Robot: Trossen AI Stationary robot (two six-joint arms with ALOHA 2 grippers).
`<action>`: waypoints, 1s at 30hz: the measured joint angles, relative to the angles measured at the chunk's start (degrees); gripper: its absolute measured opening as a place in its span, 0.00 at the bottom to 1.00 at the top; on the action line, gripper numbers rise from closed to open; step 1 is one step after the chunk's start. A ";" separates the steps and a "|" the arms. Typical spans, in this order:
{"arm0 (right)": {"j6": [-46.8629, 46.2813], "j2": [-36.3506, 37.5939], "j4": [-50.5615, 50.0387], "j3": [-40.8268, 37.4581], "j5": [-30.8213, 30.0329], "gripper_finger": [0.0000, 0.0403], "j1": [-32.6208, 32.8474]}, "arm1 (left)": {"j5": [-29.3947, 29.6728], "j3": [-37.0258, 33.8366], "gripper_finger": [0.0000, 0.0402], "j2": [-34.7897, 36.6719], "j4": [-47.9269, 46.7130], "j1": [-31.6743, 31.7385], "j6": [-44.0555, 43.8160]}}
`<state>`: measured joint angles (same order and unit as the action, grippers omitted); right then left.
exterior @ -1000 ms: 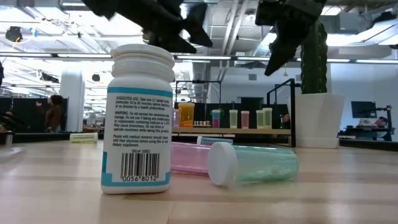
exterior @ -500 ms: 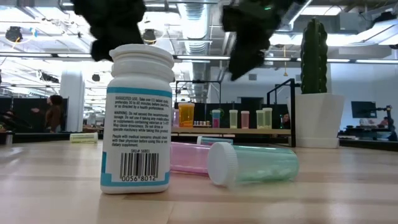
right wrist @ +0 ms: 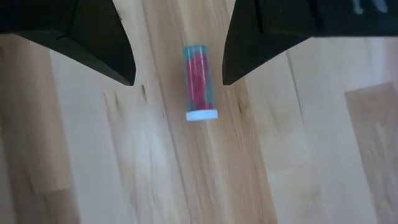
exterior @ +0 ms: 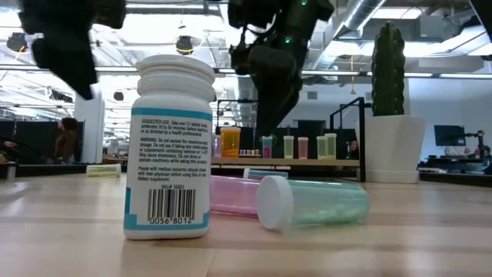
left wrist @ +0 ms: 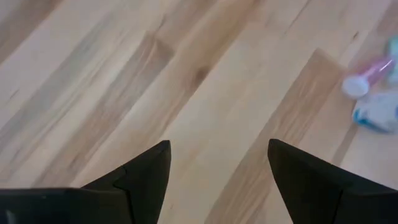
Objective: Pick and place medicine bottles onto shelf by color
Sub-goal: Put the blue pill bottle on the shelf
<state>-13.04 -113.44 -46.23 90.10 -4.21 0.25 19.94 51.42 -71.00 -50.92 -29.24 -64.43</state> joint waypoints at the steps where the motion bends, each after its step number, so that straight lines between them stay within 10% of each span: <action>1: 0.00 -0.79 0.03 0.48 0.00 0.66 0.02 | 0.02 0.00 0.64 0.02 -0.37 -0.80 -0.87; 30: 1.95 -7.81 3.53 1.36 -0.15 0.66 -0.39 | 3.27 0.00 0.64 0.00 -1.11 -7.51 -8.45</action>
<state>-11.09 -121.25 -42.71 91.46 -4.36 -0.14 23.22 51.42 -71.00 -52.03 -36.75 -72.88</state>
